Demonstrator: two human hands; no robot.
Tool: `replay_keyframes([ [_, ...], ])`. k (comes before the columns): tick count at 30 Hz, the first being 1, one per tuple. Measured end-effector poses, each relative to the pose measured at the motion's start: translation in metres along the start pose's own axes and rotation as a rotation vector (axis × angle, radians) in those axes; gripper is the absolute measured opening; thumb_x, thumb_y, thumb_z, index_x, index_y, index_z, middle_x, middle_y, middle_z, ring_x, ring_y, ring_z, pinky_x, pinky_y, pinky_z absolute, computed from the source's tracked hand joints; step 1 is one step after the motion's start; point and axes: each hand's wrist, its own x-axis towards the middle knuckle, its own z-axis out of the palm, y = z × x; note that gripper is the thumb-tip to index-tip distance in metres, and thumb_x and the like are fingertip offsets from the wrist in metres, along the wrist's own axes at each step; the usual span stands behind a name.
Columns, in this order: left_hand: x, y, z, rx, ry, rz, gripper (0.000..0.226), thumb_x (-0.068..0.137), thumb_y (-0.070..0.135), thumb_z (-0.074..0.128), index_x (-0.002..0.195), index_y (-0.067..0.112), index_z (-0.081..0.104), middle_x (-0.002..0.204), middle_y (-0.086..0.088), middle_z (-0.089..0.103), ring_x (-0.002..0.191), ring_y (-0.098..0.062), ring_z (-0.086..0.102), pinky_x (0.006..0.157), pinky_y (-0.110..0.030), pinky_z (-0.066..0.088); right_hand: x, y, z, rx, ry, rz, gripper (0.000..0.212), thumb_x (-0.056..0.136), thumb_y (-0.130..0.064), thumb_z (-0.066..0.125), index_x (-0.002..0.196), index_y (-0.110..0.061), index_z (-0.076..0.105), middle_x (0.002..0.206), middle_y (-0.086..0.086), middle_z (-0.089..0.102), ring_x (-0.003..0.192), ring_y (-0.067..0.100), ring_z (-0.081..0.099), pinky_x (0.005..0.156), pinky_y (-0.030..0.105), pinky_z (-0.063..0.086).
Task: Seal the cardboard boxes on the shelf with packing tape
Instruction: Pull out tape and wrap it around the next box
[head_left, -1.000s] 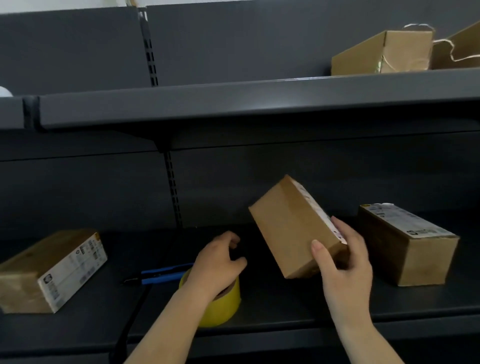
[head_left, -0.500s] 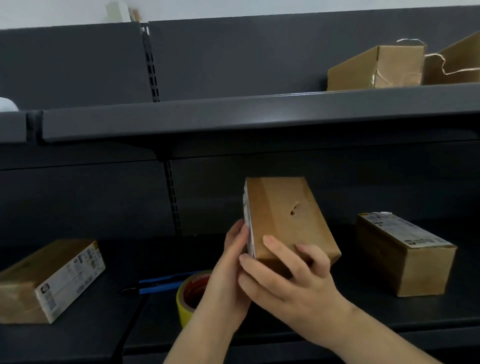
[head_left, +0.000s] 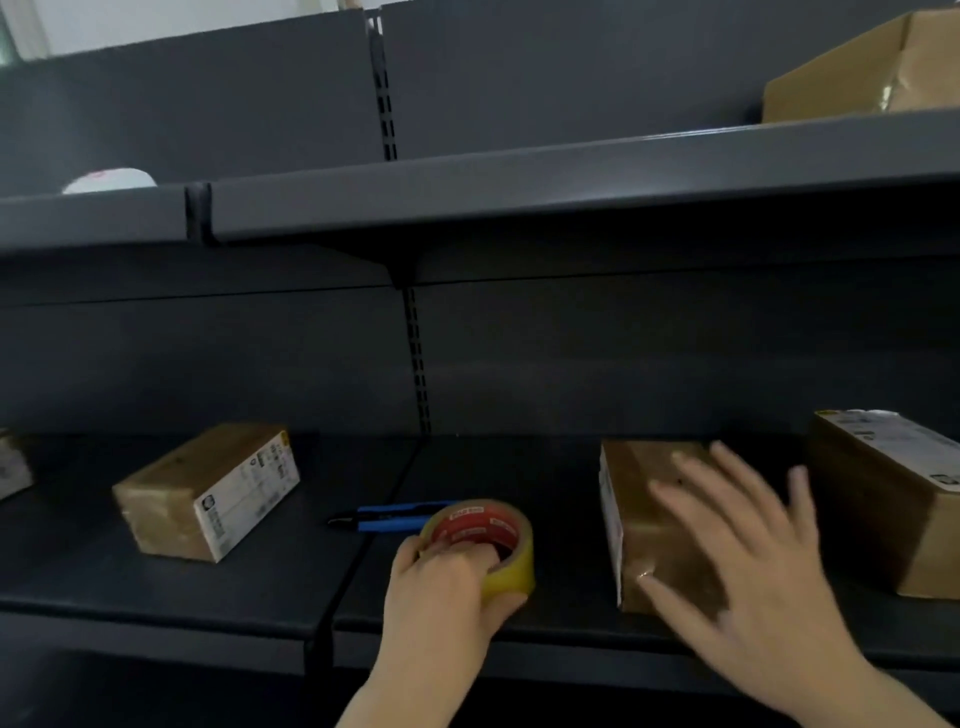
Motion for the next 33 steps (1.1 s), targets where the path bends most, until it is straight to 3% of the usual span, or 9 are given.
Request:
replay_keyframes([
  [3, -0.007, -0.017, 0.001, -0.182, 0.037, 0.032, 0.021, 0.078, 0.041, 0.065, 0.072, 0.037, 0.046, 0.073, 0.021, 0.052, 0.082, 0.005, 0.051, 0.101, -0.027, 0.033, 0.014, 0.012, -0.006, 0.186, -0.246, 0.368, 0.08, 0.059, -0.085, 0.037, 0.131, -0.049, 0.034, 0.148, -0.015, 0.022, 0.134, 0.015, 0.027, 0.112, 0.058, 0.013],
  [8, -0.025, -0.027, -0.016, -0.532, 0.236, 0.007, 0.03, 0.071, 0.015, 0.077, 0.071, 0.033, 0.054, 0.076, 0.015, 0.061, 0.093, 0.032, 0.039, 0.109, -0.036, 0.022, 0.036, -0.004, 0.012, 0.317, -0.305, 0.351, 0.068, 0.069, -0.068, 0.052, 0.132, -0.044, 0.041, 0.144, -0.017, 0.03, 0.128, 0.012, 0.036, 0.108, 0.055, 0.027],
  [11, -0.032, -0.021, -0.034, -0.629, 0.357, 0.092, 0.019, 0.068, 0.035, 0.074, 0.072, 0.027, 0.058, 0.08, 0.013, 0.064, 0.091, 0.028, 0.046, 0.109, -0.035, 0.022, 0.046, -0.02, 0.026, 0.257, -0.342, 0.315, 0.061, 0.081, -0.061, 0.049, 0.137, -0.041, 0.034, 0.147, -0.016, 0.025, 0.133, 0.013, 0.03, 0.112, 0.058, 0.009],
  [14, -0.035, -0.01, -0.05, -0.716, 0.396, 0.186, 0.038, 0.071, 0.059, 0.061, 0.076, 0.021, 0.059, 0.089, 0.008, 0.065, 0.091, 0.005, 0.061, 0.112, -0.022, 0.023, 0.06, -0.039, 0.02, 0.375, -0.282, 0.294, 0.06, 0.081, -0.068, 0.028, 0.132, -0.041, 0.04, 0.142, -0.016, 0.036, 0.135, 0.01, 0.027, 0.113, 0.055, -0.002],
  [17, -0.035, 0.001, -0.058, -0.788, 0.374, 0.245, 0.036, 0.074, 0.058, 0.06, 0.076, 0.023, 0.057, 0.084, 0.006, 0.067, 0.089, -0.002, 0.064, 0.111, -0.021, 0.021, 0.078, -0.054, -0.007, 0.902, -0.122, 0.332, 0.046, 0.08, -0.069, 0.04, 0.111, -0.04, 0.058, 0.122, -0.018, 0.058, 0.118, 0.003, 0.049, 0.111, 0.048, 0.026],
  [19, -0.034, 0.007, -0.06, -0.824, 0.361, 0.256, 0.037, 0.073, 0.059, 0.06, 0.076, 0.023, 0.058, 0.085, 0.006, 0.068, 0.089, -0.002, 0.064, 0.111, -0.021, 0.022, 0.088, -0.059, -0.023, 1.187, -0.216, 0.301, 0.041, 0.075, -0.055, 0.052, 0.103, -0.031, 0.069, 0.106, -0.01, 0.069, 0.103, 0.004, 0.061, 0.096, 0.03, 0.048],
  [24, -0.03, 0.017, -0.061, -0.826, 0.344, 0.246, 0.039, 0.072, 0.063, 0.057, 0.078, 0.024, 0.057, 0.087, 0.01, 0.067, 0.091, 0.001, 0.063, 0.109, -0.02, 0.024, 0.094, -0.065, -0.036, 1.278, -0.171, 0.258, 0.018, 0.062, -0.035, 0.073, 0.074, -0.022, 0.077, 0.08, 0.0, 0.074, 0.079, 0.011, 0.069, 0.065, 0.017, 0.053],
  [28, -0.031, 0.028, -0.063, -0.956, 0.269, 0.069, 0.049, 0.057, 0.069, 0.064, 0.09, 0.034, 0.062, 0.091, 0.024, 0.068, 0.087, 0.007, 0.063, 0.077, -0.004, 0.045, 0.101, -0.06, -0.035, 1.068, -0.082, 0.237, 0.01, 0.071, -0.02, 0.074, 0.063, -0.025, 0.074, 0.069, -0.005, 0.072, 0.07, 0.006, 0.067, 0.064, 0.017, 0.052],
  [33, -0.035, 0.045, -0.061, -1.205, 0.039, -0.021, 0.034, 0.055, 0.052, 0.07, 0.085, 0.038, 0.064, 0.064, -0.003, 0.069, 0.054, -0.008, 0.064, 0.051, -0.014, 0.046, 0.136, -0.042, -0.035, 0.885, 0.027, 0.231, 0.023, 0.08, -0.009, 0.068, 0.061, -0.021, 0.067, 0.06, -0.008, 0.066, 0.057, -0.002, 0.059, 0.061, 0.011, 0.046],
])
